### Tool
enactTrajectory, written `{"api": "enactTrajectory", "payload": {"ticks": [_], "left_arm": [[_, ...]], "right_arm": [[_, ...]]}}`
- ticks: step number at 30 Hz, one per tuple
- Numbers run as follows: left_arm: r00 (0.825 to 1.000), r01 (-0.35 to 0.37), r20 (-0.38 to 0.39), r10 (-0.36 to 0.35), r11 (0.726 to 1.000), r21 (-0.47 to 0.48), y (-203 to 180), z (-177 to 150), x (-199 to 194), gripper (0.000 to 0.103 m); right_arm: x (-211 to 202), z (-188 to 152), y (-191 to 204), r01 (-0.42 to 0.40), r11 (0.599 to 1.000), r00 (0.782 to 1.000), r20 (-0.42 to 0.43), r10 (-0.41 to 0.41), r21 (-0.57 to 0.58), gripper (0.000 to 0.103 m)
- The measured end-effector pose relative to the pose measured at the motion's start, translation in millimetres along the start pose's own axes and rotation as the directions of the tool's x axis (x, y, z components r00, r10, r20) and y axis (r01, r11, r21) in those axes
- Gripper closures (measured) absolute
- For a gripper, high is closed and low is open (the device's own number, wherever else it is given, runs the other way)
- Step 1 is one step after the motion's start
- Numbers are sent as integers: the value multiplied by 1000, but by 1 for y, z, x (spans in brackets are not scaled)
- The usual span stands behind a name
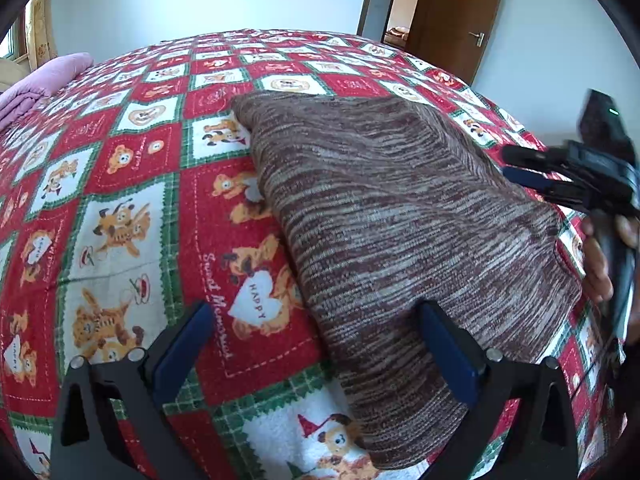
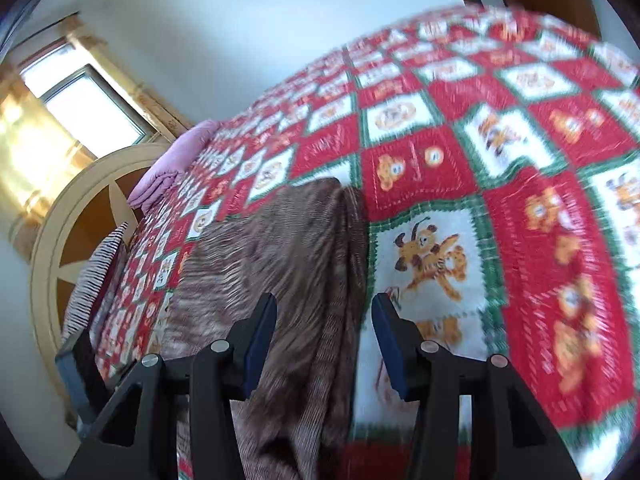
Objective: Fold small clothes
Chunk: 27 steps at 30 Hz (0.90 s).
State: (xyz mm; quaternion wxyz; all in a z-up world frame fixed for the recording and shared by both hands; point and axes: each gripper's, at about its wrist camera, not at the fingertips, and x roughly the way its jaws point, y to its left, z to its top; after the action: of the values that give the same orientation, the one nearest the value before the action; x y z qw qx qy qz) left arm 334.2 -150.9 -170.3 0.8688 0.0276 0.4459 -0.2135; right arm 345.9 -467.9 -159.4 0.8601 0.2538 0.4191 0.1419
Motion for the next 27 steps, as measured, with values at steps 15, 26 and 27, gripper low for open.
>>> {"api": "enactTrajectory", "payload": {"ticks": [15, 26, 27], "left_arm": [[1000, 17, -2, -17, 1000, 10, -3, 2, 4, 0], [987, 156, 14, -157, 985, 70, -14, 3, -3, 53], [988, 154, 16, -156, 985, 74, -16, 3, -4, 56]], "right_arm": [[47, 25, 6, -13, 998, 1000, -25, 12, -53, 52], [49, 21, 27, -11, 993, 1000, -25, 8, -115, 81], [46, 19, 33, -12, 993, 1000, -14, 11, -120, 81]]}}
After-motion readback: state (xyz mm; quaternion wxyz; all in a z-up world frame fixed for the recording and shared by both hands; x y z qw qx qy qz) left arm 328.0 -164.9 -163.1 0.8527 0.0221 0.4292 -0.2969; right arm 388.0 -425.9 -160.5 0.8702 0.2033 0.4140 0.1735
